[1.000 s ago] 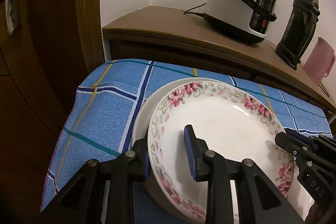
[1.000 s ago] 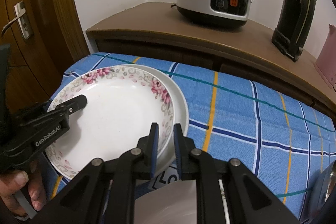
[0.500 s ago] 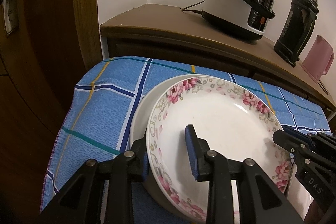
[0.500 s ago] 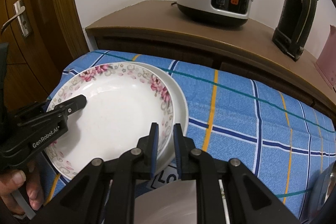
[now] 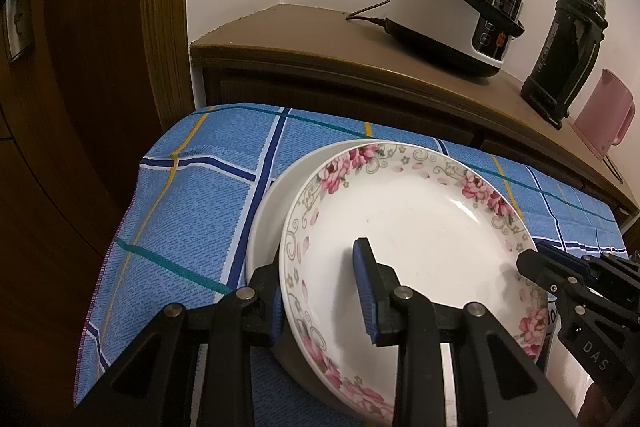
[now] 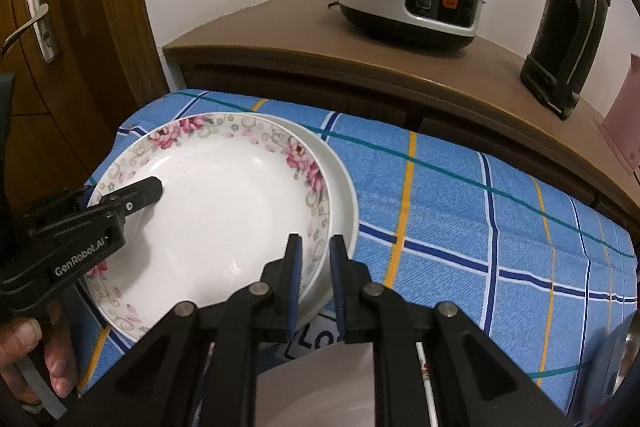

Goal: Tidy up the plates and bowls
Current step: 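Open both tools and withdraw from the stacked bowl and plate, then grasp the red-flower white plate rim with both tools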

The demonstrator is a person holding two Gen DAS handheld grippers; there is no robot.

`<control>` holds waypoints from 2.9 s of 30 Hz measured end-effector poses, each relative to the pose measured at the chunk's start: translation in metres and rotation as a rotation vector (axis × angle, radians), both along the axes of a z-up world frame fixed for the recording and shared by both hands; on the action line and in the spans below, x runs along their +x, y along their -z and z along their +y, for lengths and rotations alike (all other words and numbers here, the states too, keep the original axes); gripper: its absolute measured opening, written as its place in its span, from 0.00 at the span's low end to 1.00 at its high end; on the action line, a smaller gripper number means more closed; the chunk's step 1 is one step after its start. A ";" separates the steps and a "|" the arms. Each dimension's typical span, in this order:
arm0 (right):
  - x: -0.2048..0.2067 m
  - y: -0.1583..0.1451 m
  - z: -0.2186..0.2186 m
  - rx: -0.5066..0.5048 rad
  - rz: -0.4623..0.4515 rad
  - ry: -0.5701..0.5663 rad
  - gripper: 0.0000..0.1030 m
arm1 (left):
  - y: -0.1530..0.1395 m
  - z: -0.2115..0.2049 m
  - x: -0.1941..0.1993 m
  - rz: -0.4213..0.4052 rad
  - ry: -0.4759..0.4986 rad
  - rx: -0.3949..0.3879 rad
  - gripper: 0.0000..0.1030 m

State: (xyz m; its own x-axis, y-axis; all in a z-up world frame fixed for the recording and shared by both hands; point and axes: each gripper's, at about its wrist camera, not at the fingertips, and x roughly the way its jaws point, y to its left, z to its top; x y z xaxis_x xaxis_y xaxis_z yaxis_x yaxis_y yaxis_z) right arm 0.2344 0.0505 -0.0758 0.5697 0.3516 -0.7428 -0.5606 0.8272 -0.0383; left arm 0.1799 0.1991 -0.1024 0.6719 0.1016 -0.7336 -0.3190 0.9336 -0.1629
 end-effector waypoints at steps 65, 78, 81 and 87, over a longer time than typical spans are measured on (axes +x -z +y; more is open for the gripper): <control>-0.078 0.020 -0.162 0.075 0.019 0.285 0.46 | -0.004 -0.142 -0.067 -0.023 0.411 -0.005 0.65; -0.077 0.022 -0.169 0.125 0.023 0.250 0.29 | 0.000 -0.151 -0.068 -0.006 0.389 0.086 0.36; -0.079 0.024 -0.168 0.134 0.015 0.239 0.28 | -0.001 -0.150 -0.069 -0.016 0.379 0.093 0.36; -0.079 0.025 -0.167 0.127 -0.001 0.236 0.28 | 0.000 -0.153 -0.065 -0.001 0.376 0.119 0.36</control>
